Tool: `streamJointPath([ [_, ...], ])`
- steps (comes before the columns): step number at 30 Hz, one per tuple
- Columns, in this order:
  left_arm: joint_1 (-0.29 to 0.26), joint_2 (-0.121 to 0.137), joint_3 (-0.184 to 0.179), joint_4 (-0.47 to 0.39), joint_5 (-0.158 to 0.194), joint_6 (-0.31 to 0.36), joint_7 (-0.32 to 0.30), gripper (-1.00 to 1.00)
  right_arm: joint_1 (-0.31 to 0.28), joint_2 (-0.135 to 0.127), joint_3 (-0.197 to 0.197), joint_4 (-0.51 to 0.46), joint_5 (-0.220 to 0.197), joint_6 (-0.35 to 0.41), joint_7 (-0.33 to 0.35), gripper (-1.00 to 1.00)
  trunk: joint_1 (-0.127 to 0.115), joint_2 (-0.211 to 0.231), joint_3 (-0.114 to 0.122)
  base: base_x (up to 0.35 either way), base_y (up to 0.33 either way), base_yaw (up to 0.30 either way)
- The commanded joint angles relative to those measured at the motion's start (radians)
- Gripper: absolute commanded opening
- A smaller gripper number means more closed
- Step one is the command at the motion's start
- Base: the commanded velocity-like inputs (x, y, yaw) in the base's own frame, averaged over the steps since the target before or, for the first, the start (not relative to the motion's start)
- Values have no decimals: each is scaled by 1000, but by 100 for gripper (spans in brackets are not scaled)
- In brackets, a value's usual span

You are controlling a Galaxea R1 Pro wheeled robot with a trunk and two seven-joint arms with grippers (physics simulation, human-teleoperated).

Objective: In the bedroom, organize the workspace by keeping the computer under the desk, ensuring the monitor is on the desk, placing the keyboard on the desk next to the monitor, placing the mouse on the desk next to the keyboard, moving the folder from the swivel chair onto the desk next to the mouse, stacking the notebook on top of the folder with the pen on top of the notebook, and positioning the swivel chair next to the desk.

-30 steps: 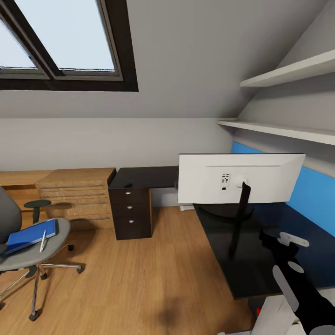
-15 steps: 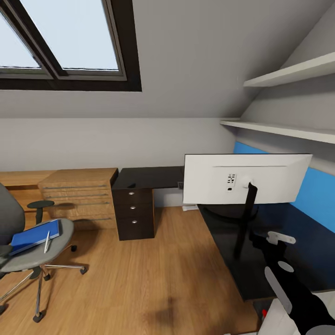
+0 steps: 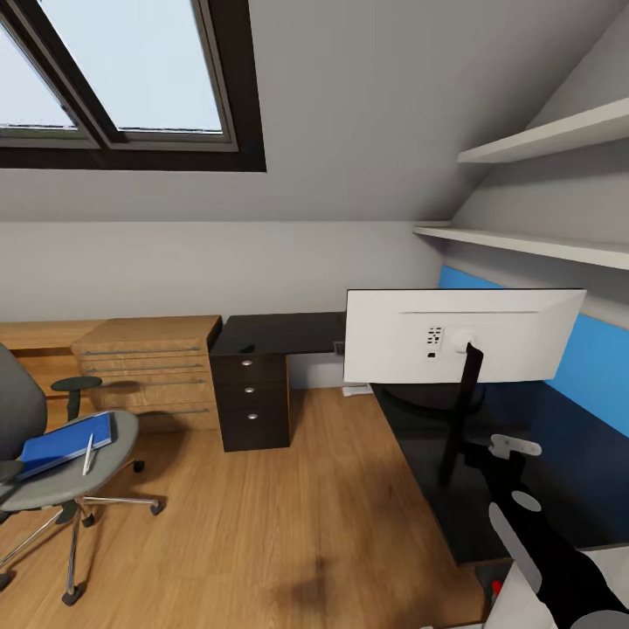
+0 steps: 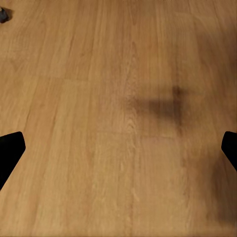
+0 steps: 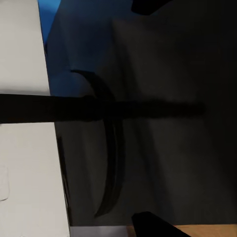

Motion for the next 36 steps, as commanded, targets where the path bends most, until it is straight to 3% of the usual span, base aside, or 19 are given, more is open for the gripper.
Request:
streamJointPath([
  [1, -1, 0, 1, 1, 5, -3, -2, 100, -1, -2, 6, -1, -8, 1, -8, 100, -4, 6, 2, 0, 0, 0],
  [16, -1, 0, 5, 1, 7, -1, -1, 100, -1, -1, 64, 0, -8, 1, -10, 100, -61, 111, 49, 0, 0, 0],
  [36, -1, 1, 6, 1, 8, 3, 7, 100, -1, 0, 85, 0, -8, 1, -11, 100, -138, 251, 112, 0, 0, 0],
])
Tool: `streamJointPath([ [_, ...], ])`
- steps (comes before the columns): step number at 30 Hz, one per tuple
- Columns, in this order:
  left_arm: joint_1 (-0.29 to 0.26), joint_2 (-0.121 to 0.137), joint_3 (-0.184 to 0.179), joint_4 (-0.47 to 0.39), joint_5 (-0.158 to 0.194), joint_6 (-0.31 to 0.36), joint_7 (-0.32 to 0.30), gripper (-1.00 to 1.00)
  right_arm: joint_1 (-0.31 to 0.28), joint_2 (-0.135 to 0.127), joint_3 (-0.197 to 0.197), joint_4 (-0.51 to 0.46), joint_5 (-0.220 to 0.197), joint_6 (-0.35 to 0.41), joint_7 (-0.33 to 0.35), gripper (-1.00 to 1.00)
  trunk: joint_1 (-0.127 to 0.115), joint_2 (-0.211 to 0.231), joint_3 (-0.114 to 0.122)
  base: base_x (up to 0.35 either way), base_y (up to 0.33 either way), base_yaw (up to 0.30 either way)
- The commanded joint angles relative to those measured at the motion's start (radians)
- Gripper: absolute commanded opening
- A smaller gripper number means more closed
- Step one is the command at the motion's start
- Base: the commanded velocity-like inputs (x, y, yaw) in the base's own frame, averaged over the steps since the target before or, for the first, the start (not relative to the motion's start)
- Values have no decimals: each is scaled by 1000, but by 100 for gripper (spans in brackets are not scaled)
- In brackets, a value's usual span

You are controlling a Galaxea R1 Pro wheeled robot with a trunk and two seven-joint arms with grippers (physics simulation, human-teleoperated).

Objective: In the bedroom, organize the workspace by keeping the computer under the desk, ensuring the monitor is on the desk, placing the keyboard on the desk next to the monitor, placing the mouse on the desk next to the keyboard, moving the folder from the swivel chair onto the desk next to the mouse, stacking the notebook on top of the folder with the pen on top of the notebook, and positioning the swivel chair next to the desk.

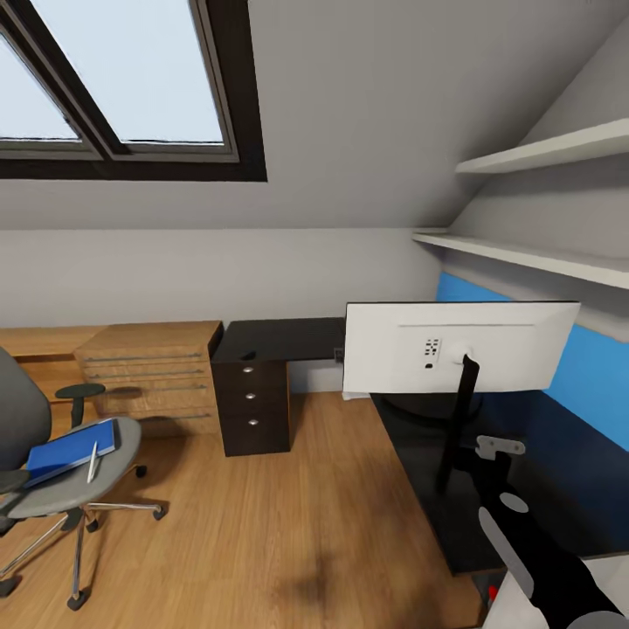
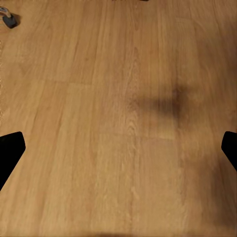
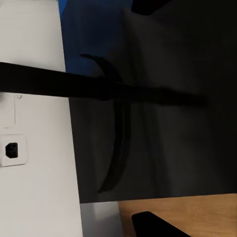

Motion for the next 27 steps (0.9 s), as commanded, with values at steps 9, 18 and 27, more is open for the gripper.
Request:
streamJointPath([
  [9, -1, 1, 1, 1, 4, 0, 0, 100, -1, -2, 8, -5, -9, 1, -9, 100, -35, 62, 27, 0, 0, 0],
  [18, -1, 2, 1, 1, 5, 3, 1, 100, -1, -2, 10, -10, -10, 3, -10, 100, -69, 125, 55, 0, 0, 0],
  [27, -1, 4, 3, 1, 5, 17, 2, 100, -1, 15, 16, -10, -10, 4, -9, 100, -104, 188, 83, 0, 0, 0],
])
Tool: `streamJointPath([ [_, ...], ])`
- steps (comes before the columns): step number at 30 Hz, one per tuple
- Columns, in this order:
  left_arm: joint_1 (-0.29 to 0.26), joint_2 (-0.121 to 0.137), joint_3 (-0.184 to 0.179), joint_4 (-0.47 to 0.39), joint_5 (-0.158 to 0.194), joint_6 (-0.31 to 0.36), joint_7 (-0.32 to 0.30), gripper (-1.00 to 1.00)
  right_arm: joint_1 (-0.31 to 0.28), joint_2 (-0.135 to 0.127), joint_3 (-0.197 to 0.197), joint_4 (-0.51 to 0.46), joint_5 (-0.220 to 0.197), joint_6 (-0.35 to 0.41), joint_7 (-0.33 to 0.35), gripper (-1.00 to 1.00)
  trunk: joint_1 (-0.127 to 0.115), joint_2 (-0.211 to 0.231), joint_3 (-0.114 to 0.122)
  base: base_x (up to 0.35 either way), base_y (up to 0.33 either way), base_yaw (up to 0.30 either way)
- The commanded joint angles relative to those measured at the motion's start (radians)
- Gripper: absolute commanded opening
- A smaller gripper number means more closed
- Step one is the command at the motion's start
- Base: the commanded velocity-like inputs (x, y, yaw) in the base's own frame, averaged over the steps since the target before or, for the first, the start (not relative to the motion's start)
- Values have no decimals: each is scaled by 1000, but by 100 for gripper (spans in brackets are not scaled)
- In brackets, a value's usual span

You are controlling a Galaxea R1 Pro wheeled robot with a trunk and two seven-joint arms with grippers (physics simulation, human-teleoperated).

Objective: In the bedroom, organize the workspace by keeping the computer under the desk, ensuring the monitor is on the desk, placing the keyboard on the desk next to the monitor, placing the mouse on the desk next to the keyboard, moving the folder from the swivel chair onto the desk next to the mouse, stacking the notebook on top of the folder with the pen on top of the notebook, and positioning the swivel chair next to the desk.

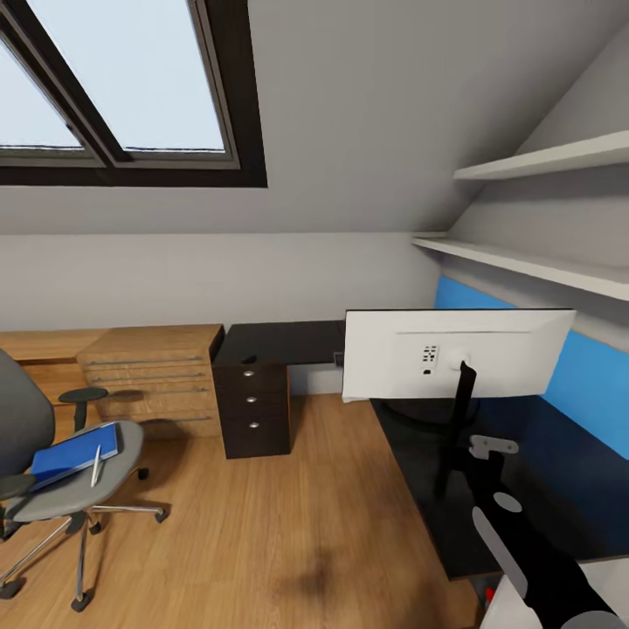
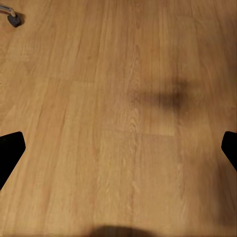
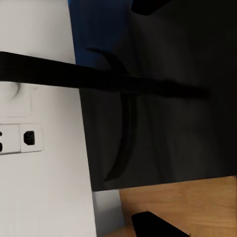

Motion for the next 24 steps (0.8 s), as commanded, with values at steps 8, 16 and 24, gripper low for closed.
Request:
streamJointPath([
  [8, -1, 0, 3, 1, 4, 27, -2, 100, -1, 22, 5, 1, -9, 6, -18, 100, -31, 55, 24, 0, 0, 0],
  [16, -1, -1, 3, 1, 4, 36, -2, 100, -1, 32, 3, 1, -13, 10, -31, 100, -61, 111, 49, 0, 0, 0],
  [24, -1, -6, 2, 0, 2, 36, 4, 100, -1, 36, 1, 0, -13, 11, -36, 100, -92, 167, 74, 0, 0, 0],
])
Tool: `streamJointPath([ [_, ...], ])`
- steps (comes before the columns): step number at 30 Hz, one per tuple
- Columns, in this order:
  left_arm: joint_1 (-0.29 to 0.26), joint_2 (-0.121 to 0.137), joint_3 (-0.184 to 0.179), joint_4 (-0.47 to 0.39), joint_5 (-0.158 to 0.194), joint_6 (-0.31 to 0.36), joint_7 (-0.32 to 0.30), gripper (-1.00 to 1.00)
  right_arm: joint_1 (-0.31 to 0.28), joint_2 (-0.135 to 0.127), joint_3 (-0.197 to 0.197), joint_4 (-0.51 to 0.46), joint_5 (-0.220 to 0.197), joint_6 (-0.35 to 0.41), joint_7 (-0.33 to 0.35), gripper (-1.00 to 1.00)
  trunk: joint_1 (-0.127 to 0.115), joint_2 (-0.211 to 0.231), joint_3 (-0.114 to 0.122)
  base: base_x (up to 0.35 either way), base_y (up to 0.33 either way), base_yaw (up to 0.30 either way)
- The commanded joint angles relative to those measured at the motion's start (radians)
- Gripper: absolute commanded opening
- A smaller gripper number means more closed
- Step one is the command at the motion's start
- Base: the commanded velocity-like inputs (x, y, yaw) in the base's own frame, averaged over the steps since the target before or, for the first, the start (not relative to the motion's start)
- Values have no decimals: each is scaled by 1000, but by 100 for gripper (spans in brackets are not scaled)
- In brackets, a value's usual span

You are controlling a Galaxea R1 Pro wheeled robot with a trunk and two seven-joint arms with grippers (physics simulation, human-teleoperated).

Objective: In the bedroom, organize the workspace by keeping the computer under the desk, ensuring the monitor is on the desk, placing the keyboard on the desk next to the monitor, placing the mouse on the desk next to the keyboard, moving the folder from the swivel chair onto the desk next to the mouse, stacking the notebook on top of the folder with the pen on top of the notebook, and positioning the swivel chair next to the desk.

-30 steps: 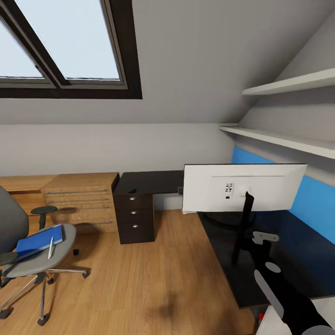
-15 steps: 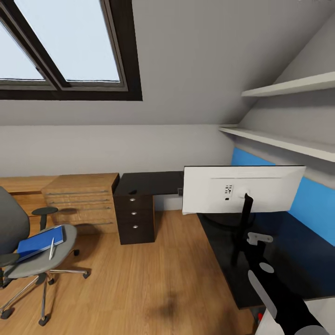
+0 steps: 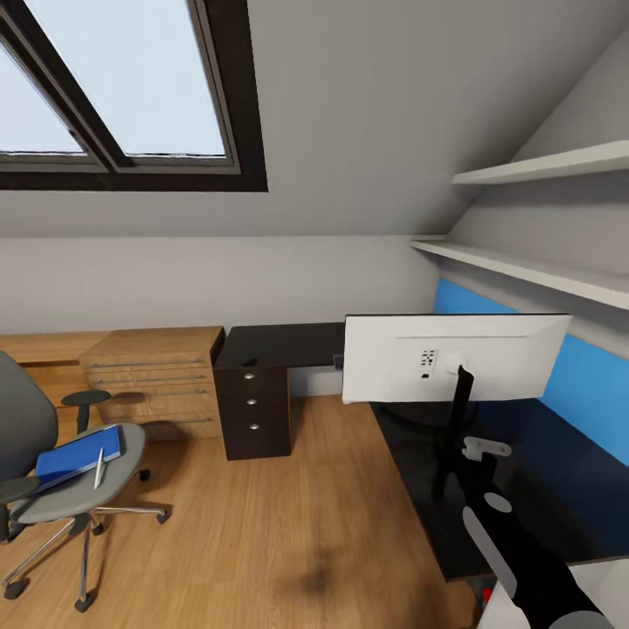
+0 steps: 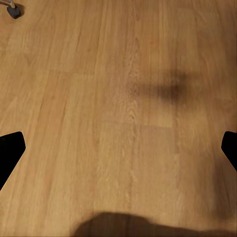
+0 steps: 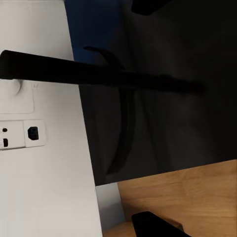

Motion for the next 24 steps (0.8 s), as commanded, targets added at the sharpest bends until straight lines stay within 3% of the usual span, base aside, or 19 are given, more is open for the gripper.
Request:
streamJointPath([
  [1, -1, -1, 2, 1, 3, -3, 1, 100, -1, -1, 5, -2, -7, 2, -9, 100, -4, 6, 1, 0, 0, 0],
  [13, 0, 11, 5, 68, 5, -35, 4, 100, -1, -2, 6, -21, 0, 18, -8, 100, -50, 90, 39, 0, 0, 0],
  [24, 0, 23, 4, 125, 3, -185, -3, 100, -9, -3, 1, -123, 0, 233, -9, 100, -84, 153, 67, 0, 0, 0],
])
